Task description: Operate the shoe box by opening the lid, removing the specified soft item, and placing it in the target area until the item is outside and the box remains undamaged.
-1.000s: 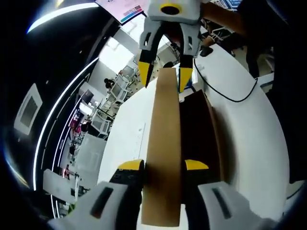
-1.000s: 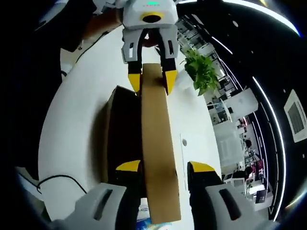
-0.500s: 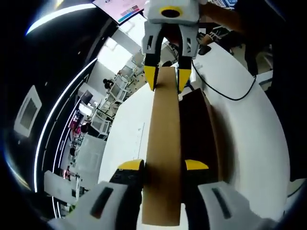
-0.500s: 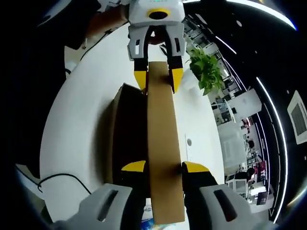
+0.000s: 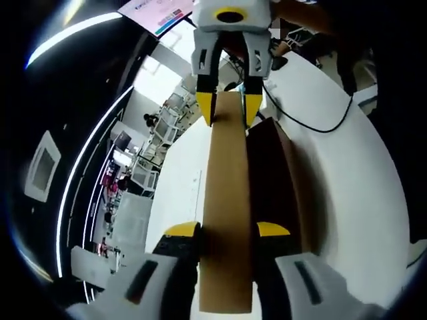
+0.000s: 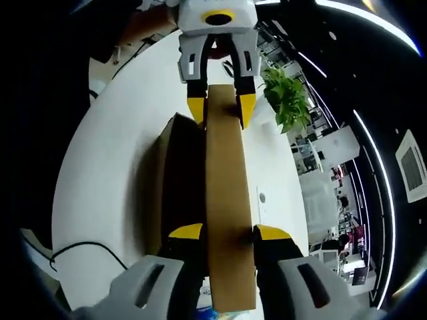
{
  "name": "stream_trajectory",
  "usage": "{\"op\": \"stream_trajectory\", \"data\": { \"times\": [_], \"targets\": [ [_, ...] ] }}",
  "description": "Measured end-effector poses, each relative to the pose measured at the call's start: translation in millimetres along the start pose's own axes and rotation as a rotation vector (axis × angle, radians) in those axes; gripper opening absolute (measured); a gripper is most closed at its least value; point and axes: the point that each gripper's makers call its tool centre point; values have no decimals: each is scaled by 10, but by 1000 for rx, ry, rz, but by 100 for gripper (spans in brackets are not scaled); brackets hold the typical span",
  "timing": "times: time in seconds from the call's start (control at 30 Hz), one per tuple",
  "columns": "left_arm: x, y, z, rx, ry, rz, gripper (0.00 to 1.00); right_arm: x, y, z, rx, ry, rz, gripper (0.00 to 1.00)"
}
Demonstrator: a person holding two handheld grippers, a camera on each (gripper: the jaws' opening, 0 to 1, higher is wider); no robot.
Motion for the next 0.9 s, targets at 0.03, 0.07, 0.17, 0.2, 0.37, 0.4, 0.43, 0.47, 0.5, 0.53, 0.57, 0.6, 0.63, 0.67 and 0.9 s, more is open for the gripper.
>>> {"op": "stream_trajectory", "data": {
  "times": [0.03,0.07,0.17,0.2,0.37,0.4,0.43,0.47,0.5,0.53,0.57,0.6,0.63,0.67,0.9],
  "targets": [
    [-2,-4,1,-3,-1,-2,31,-7,8,1,9,5,4,28],
    [-5,-8,2,-6,-2,-3,31,-15,15,2,18,10,7,29],
    [-7,-8,2,-7,0,-7,31,-56,13,1,44,23,16,29],
    [-8,-10,0,-7,1,-9,31,-66,9,4,48,28,19,29],
    [-21,-37,17,-26,9,-20,31,-67,16,9,44,37,22,28],
    [-21,-41,16,-33,7,-20,31,-69,18,15,45,40,25,28],
    [-15,-43,13,-32,1,-19,32,-68,20,18,41,41,27,28],
    [-8,-46,9,-26,-2,-13,32,-68,25,20,37,40,26,28],
    [6,-56,4,-27,-3,-10,32,-65,25,19,38,40,30,28],
    [21,-59,-8,-27,-1,-14,32,-63,24,18,35,40,32,28],
    [34,-68,-16,-26,2,-15,32,-60,27,17,28,42,32,28],
    [37,-79,-14,-29,5,-15,32,-60,27,18,26,42,33,28],
    [41,-83,-12,-32,9,-18,32,-62,29,19,25,43,35,28],
    [46,-85,-6,-34,12,-19,31,-65,33,20,24,45,35,28],
    [55,-84,42,-21,20,-34,30,-57,63,-7,42,40,43,29]
  ]
}}
Point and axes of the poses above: the point that each gripper's makers call its tool centre point, and the gripper's own axes: x roughly backward along the fingers, y roughly to its left, z roughly out of its underside, and after that the axes turned 8 degrees about y, right-handed
